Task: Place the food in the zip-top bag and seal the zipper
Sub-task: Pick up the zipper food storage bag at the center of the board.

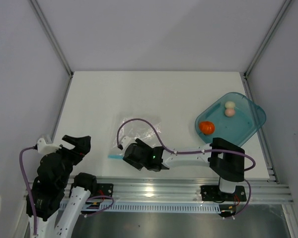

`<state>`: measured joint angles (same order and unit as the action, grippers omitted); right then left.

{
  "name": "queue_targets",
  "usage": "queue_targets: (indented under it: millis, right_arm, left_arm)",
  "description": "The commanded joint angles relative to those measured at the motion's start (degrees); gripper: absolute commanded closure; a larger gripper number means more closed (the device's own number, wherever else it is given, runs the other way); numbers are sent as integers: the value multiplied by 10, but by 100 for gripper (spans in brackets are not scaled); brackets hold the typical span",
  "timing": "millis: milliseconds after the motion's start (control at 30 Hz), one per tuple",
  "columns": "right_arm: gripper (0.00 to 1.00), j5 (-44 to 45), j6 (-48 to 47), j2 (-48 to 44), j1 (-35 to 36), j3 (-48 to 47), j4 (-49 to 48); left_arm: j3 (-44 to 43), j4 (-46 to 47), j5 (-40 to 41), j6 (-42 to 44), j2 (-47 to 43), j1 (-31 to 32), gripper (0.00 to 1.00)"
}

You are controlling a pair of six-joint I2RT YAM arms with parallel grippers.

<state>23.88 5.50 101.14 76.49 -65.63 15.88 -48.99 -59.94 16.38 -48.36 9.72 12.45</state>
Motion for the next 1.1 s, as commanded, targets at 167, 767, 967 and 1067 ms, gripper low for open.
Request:
queue_targets:
  millis: [167, 767, 967, 1067]
  right_arm:
    - [32, 9, -49, 52, 11, -35, -52]
    - [77, 80, -58, 109, -14, -44, -90]
    - [100, 68, -33, 96, -40, -39, -103]
    - [100, 67, -19, 75, -54, -42, -97]
  left_arm:
    - [-19, 27, 14, 21, -65, -5, 1]
    - [14, 39, -10, 35, -66, -5, 1]
    - [30, 54, -32, 45, -47, -5, 1]
    - [42, 83, -75, 73, -38, -5, 2]
